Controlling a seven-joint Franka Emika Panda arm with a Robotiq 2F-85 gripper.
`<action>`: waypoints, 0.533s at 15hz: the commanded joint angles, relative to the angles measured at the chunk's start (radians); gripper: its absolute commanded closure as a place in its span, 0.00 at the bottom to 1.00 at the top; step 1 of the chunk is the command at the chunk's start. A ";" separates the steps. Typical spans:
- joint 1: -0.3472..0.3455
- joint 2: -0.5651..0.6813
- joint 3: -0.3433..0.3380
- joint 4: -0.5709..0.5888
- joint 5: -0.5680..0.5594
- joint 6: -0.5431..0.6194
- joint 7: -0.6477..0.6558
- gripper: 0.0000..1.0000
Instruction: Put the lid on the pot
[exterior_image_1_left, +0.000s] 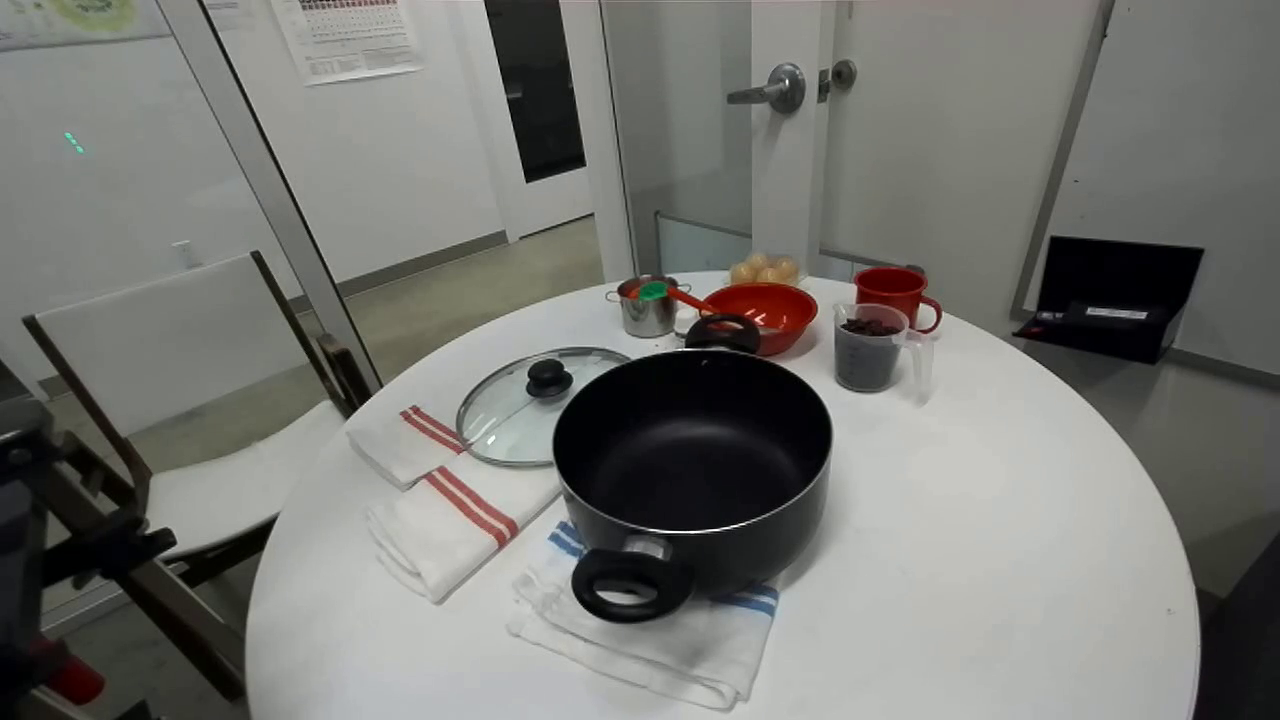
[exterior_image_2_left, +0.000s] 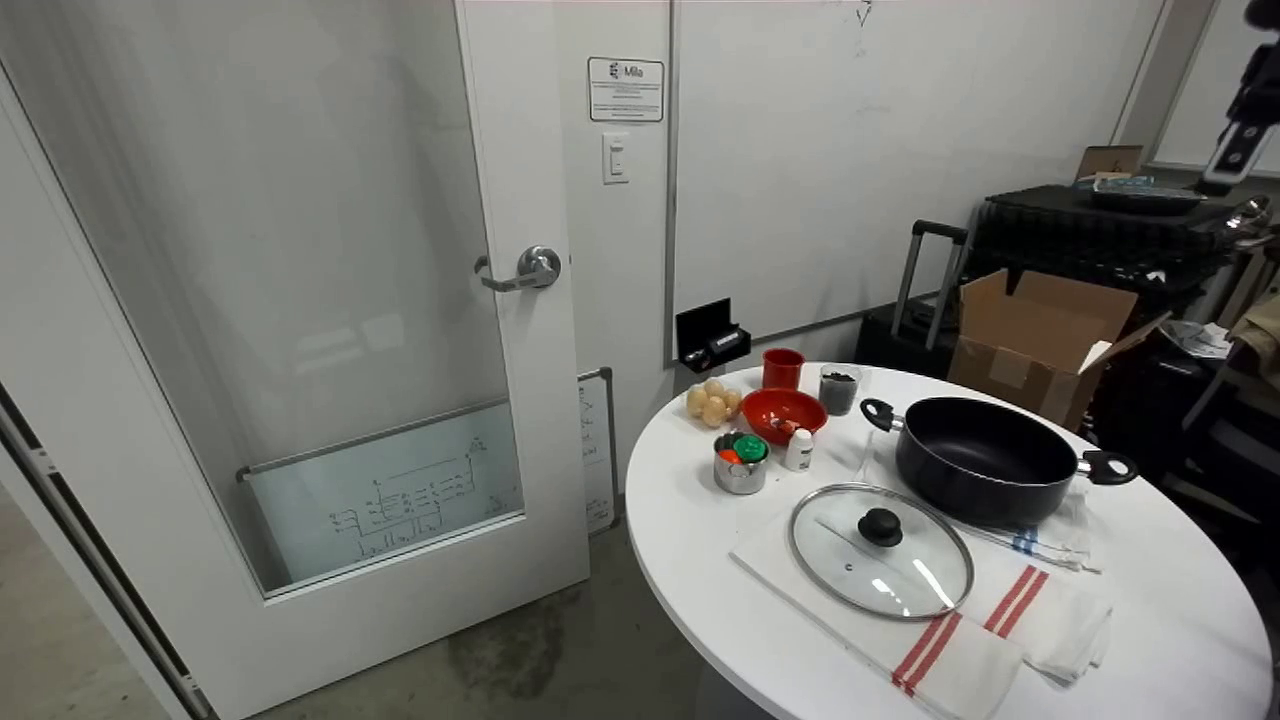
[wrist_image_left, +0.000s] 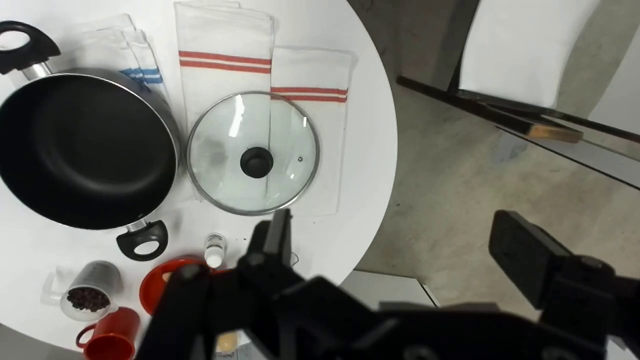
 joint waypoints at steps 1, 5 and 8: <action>-0.019 0.211 0.029 0.048 -0.028 0.123 -0.008 0.00; -0.037 0.429 0.049 0.092 -0.105 0.274 0.030 0.00; -0.042 0.593 0.048 0.150 -0.187 0.362 0.063 0.00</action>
